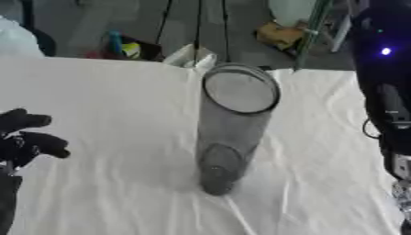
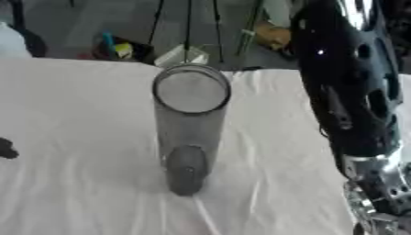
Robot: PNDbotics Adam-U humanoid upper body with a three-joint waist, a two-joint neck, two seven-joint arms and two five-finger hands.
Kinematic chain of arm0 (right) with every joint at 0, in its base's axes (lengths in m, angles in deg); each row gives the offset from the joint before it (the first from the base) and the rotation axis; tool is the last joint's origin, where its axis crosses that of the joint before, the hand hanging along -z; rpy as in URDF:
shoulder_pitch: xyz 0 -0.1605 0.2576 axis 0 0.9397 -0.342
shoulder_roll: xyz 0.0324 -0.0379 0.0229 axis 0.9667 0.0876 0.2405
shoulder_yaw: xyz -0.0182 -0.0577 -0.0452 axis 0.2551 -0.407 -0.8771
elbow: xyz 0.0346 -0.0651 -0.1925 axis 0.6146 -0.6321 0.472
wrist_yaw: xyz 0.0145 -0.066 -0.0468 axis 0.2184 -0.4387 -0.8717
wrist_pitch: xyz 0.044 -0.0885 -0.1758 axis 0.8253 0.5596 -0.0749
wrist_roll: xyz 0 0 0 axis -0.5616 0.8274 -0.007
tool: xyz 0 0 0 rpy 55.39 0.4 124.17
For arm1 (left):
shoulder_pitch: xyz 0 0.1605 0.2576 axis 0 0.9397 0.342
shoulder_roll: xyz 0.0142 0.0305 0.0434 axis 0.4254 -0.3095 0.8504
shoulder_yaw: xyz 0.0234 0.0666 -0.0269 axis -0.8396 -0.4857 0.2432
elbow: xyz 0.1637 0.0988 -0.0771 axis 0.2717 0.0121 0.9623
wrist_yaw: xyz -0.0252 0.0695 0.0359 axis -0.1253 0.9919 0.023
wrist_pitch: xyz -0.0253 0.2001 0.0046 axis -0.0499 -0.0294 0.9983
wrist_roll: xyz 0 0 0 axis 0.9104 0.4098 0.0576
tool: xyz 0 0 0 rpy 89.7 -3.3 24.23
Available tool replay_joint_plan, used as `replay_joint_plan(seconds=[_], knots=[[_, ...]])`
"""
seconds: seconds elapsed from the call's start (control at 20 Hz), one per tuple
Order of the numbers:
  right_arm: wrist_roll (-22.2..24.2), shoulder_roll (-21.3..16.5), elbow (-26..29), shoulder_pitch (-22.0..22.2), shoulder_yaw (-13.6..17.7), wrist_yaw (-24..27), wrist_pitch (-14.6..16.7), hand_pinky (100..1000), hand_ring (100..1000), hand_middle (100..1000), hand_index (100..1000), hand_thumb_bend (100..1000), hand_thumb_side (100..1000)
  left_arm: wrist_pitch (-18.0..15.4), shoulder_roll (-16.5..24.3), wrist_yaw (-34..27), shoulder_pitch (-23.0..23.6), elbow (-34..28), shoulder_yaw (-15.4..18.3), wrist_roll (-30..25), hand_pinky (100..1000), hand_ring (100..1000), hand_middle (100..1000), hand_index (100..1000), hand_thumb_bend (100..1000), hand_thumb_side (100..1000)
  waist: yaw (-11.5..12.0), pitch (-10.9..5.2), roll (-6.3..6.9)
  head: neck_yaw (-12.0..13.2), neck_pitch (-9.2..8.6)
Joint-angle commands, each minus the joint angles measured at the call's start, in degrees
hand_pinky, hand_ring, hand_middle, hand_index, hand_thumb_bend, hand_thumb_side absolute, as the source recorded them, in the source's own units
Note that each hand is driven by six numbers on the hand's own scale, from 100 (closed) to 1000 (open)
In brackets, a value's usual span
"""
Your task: Arrange flowers into the vase.
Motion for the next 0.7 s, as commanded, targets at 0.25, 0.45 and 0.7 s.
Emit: replay_joint_plan(seconds=[0.25,0.45,0.7], knots=[[-0.96,0.04,2.09,-1.63,-0.11,1.04,0.97,100,100,100,100,100,323,0.19,0.04,-0.36,-0.57,-1.04,-0.74,-0.28,585,633,729,869,124,1000,0.23,-1.51,-0.83,-0.24,-0.88],[-1.28,0.67,2.34,-1.85,-0.29,1.43,1.39,100,100,100,100,100,316,0.33,0.00,-0.45,-0.63,-1.04,-0.86,-0.37,585,633,729,869,124,1000,0.59,-1.58,-0.97,-0.51,-0.80],[-1.77,1.82,2.49,-2.37,-0.41,1.51,1.71,100,100,100,100,100,310,0.46,-0.09,-0.64,-0.71,-1.04,-1.03,-0.53,584,633,729,869,124,1000,0.97,-1.64,-1.10,-0.91,-0.76]])
